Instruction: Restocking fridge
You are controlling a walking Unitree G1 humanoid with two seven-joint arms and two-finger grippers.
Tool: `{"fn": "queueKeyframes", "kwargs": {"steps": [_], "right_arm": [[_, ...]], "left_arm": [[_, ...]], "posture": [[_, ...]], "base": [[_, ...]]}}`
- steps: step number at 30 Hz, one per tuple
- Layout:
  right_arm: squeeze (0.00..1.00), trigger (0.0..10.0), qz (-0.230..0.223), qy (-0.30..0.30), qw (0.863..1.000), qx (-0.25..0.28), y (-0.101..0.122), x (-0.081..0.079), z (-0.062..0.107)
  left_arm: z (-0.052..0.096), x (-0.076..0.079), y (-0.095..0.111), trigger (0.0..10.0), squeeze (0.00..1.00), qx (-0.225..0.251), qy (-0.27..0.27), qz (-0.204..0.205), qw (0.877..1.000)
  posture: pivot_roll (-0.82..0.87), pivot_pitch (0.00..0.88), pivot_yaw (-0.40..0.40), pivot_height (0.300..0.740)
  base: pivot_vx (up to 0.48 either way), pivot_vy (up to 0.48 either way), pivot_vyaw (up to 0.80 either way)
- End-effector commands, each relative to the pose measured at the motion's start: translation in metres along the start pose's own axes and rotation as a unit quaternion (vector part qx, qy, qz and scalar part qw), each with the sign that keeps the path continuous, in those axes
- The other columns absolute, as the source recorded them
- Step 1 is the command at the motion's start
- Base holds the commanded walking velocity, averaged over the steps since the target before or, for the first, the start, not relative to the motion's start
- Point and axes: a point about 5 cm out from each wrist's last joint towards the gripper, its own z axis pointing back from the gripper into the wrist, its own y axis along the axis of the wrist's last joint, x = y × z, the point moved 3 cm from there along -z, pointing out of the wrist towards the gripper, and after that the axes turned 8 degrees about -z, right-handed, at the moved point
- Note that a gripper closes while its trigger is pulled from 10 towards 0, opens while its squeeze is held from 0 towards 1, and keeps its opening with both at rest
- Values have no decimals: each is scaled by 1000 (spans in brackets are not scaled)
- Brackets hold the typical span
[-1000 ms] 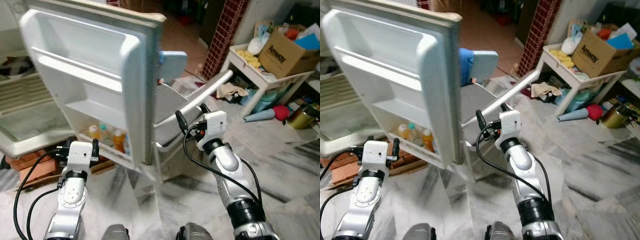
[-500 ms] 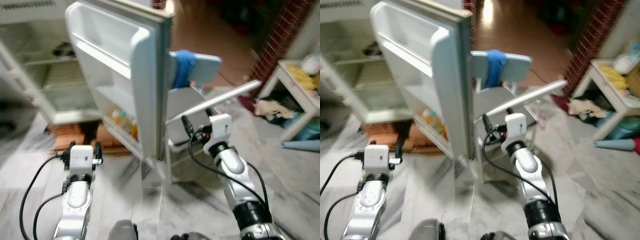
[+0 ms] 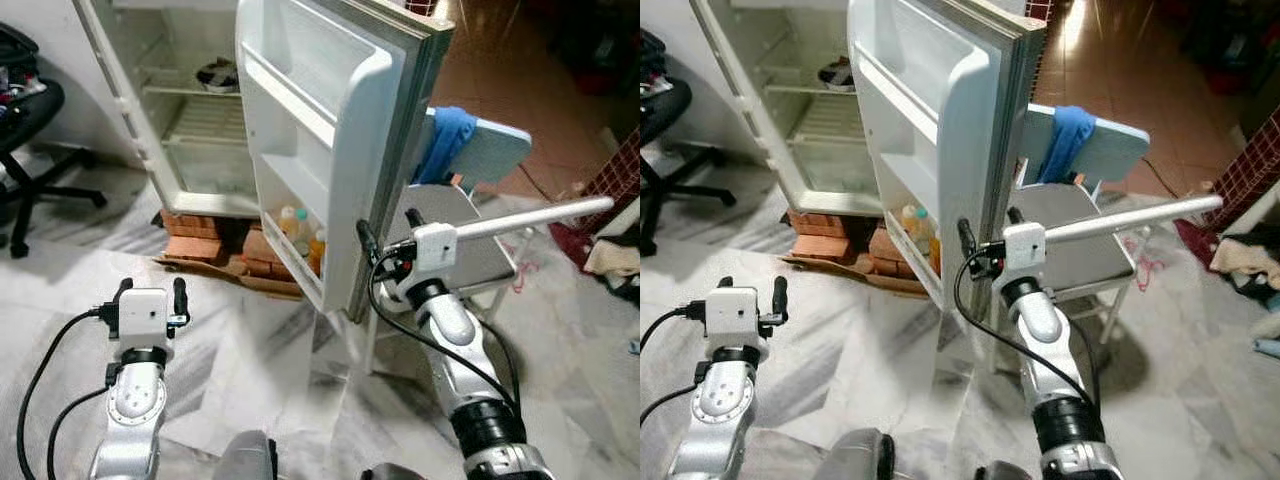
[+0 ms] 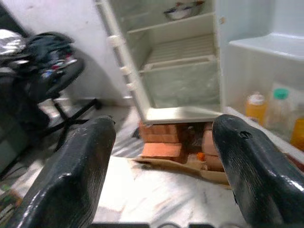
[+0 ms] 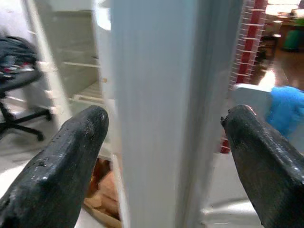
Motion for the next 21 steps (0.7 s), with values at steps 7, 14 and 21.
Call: {"fn": "queueKeyframes", "kwargs": {"steps": [7, 14, 21], "right_arm": [[0, 10000, 7, -46, 999, 6, 0, 13, 4], [0, 10000, 7, -48, 999, 19, 7, 9, 0], [0, 10000, -8, -61, 998, 12, 6, 21, 13]], "left_arm": [[1, 2, 3, 10000, 0, 5, -9, 7, 1000], [0, 1, 2, 10000, 0, 3, -10, 3, 1000], [3, -4, 1, 10000, 0, 2, -3, 0, 1000]], "posture": [[84, 73, -15, 740], [83, 73, -4, 740], [82, 69, -3, 740]], "base": [[276, 0, 0], [108, 0, 0], [0, 0, 0]]}}
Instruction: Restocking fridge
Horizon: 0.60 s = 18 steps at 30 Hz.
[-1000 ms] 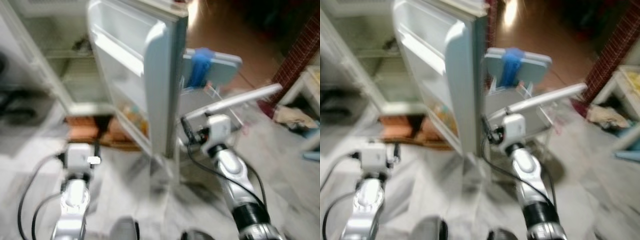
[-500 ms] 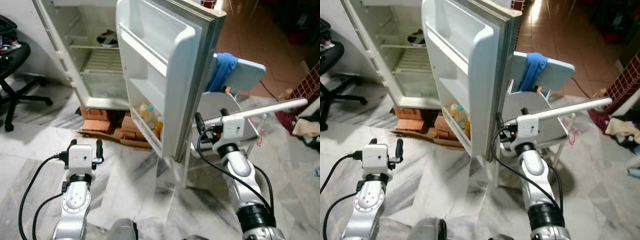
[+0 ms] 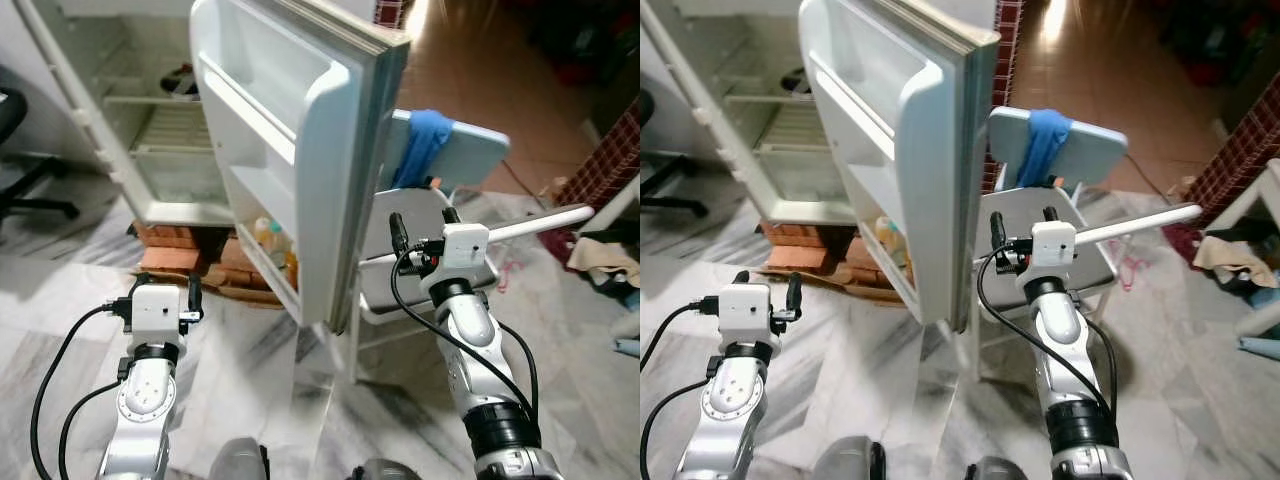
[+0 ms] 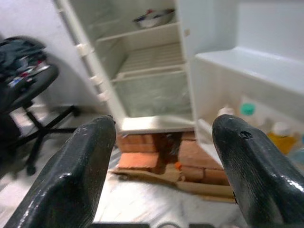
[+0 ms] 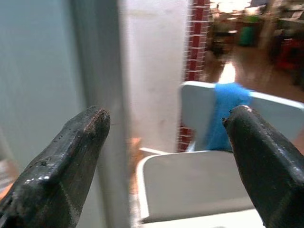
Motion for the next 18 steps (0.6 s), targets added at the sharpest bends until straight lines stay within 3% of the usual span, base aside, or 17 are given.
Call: {"fn": "queueKeyframes", "kwargs": {"steps": [1, 6, 9, 13, 18], "right_arm": [[0, 10000, -4, 2, 1000, -11, -1, 7, 12], [0, 10000, 3, 5, 1000, -27, -9, 11, 26], [0, 10000, 8, 14, 1000, -24, -7, 9, 25], [0, 10000, 12, 13, 1000, -12, 1, 4, 17], [0, 10000, 16, -6, 1000, -12, 3, 11, 21]], "left_arm": [[6, -10, -4, 10000, 0, -9, 12, -5, 1000], [11, -13, -8, 10000, 0, -11, 13, -8, 1000], [9, -11, -7, 10000, 0, -8, 11, -6, 1000], [6, -7, -3, 10000, 0, -1, 7, -5, 1000], [8, -9, -3, 10000, 0, -1, 5, -5, 1000]], "posture": [[78, 70, -3, 740], [76, 69, -7, 740], [73, 64, -6, 740], [73, 59, -7, 740], [73, 59, -15, 740]], "base": [[0, 0, 0], [0, 0, 0], [0, 0, 169], [270, 0, 800], [276, 0, 0]]}}
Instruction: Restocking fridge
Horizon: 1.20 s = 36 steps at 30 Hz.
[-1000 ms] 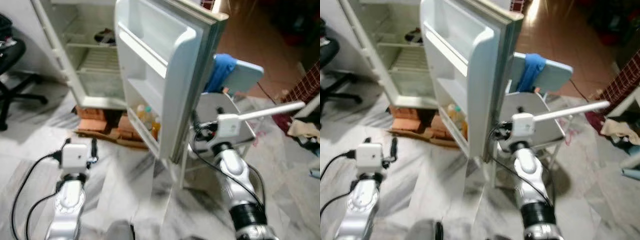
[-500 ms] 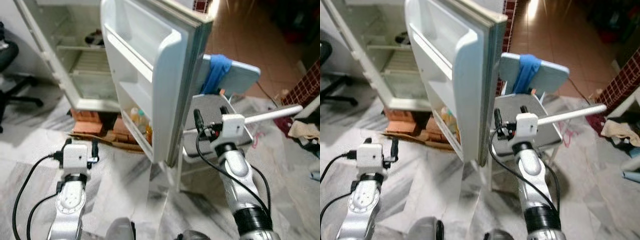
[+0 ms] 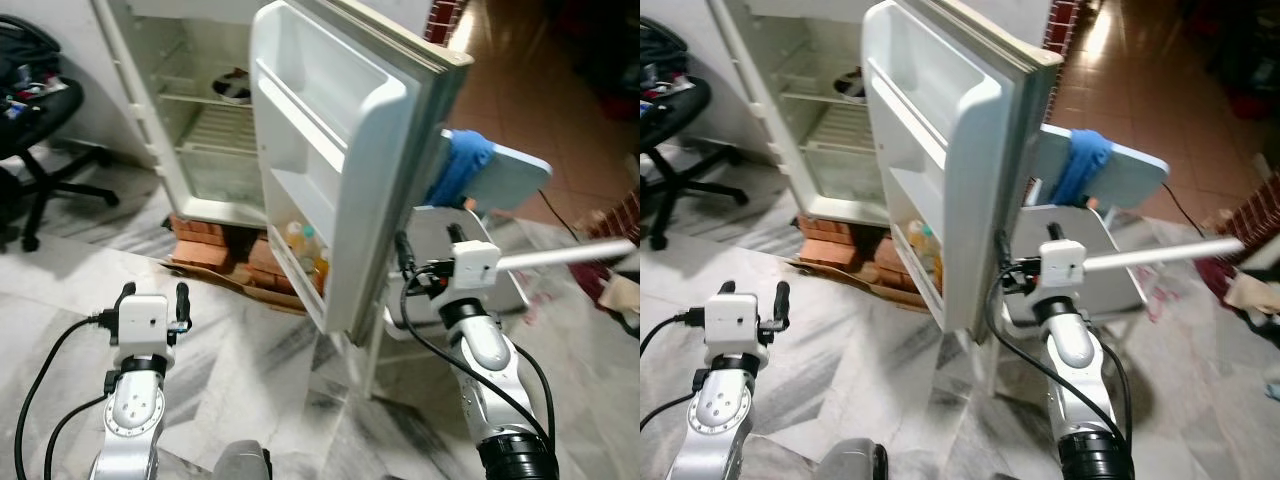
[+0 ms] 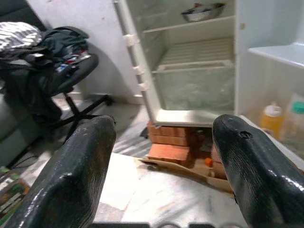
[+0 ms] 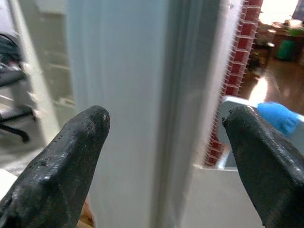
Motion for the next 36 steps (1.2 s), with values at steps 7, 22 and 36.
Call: {"fn": "queueKeyframes", "kwargs": {"steps": [7, 22, 36], "right_arm": [[0, 10000, 14, -58, 998, -30, -8, 30, 35], [0, 10000, 15, -21, 1000, -3, 12, 20, 1], [0, 10000, -4, -40, 999, -21, 16, 10, -52]], "left_arm": [[9, -1, -4, 10000, 0, -6, -7, 2, 1000], [5, -2, -8, 10000, 0, -21, -3, 5, 1000], [10, -7, -10, 10000, 0, -29, 7, 1, 1000]], "posture": [[56, 70, -11, 740], [69, 83, -6, 740], [121, 83, -23, 740]], "base": [[109, 0, 0], [0, 0, 203], [0, 0, 165]]}}
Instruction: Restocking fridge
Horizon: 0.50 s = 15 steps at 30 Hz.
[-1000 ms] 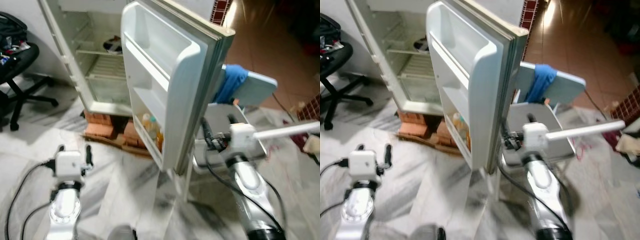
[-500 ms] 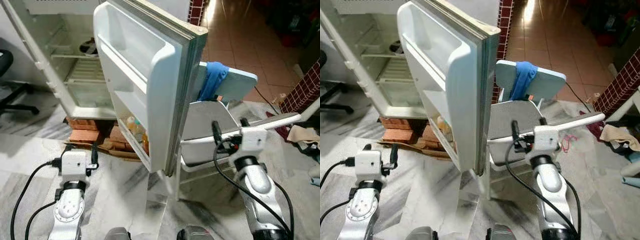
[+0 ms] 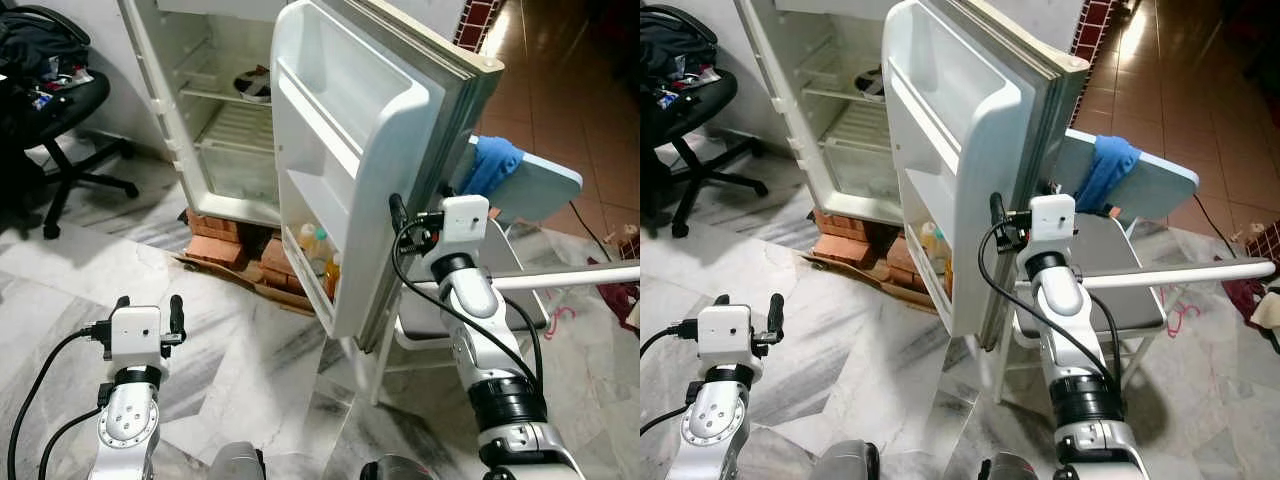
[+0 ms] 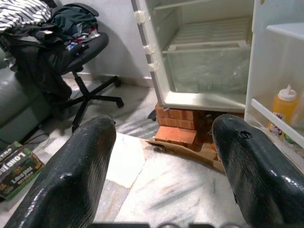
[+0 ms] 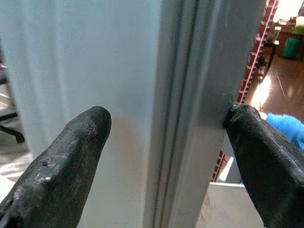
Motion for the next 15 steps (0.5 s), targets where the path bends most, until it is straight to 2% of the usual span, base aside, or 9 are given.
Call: {"fn": "queueKeyframes", "kwargs": {"steps": [1, 5, 6, 7, 10, 11, 12, 13, 15], "right_arm": [[0, 10000, -36, -6, 999, -9, 0, -1, -8], [0, 10000, -113, 68, 991, -5, 6, -28, -12], [0, 10000, -183, 138, 973, -5, 13, -50, -9], [0, 10000, -256, 234, 938, -4, 27, -77, 2], [0, 10000, -323, 366, 873, -4, 49, -107, 28], [0, 10000, -323, 366, 873, -4, 49, -107, 28], [0, 10000, -345, 431, 834, -14, 58, -116, 48], [0, 10000, -351, 458, 816, -24, 59, -118, 58], [0, 10000, -310, 436, 844, -44, 40, -112, 56]], "left_arm": [[1, -4, 0, 10000, 0, -3, 6, -5, 1000], [1, -3, 0, 10000, 0, -2, 5, -5, 1000], [1, -3, 1, 10000, 0, -1, 5, -6, 1000], [1, -4, 1, 10000, 0, -1, 5, -6, 1000], [0, -4, 1, 10000, 0, 0, 5, -7, 1000], [0, -4, 1, 10000, 0, 0, 5, -7, 1000], [0, -4, 1, 10000, 0, 0, 5, -7, 1000], [0, -3, 2, 10000, 0, 1, 4, -7, 1000], [0, -3, 1, 10000, 0, 0, 3, -7, 1000]], "posture": [[122, 83, -23, 740], [124, 82, -22, 740], [124, 81, -22, 740], [124, 81, -21, 740], [123, 80, -20, 740], [123, 80, -20, 740], [121, 81, -20, 740], [119, 81, -20, 740], [116, 81, -18, 740]], "base": [[0, 0, 0], [0, 0, 0], [0, 0, 0], [0, 0, 0], [0, 0, 0], [0, 0, 0], [0, 0, 0], [0, 0, 0], [0, 0, 0]]}}
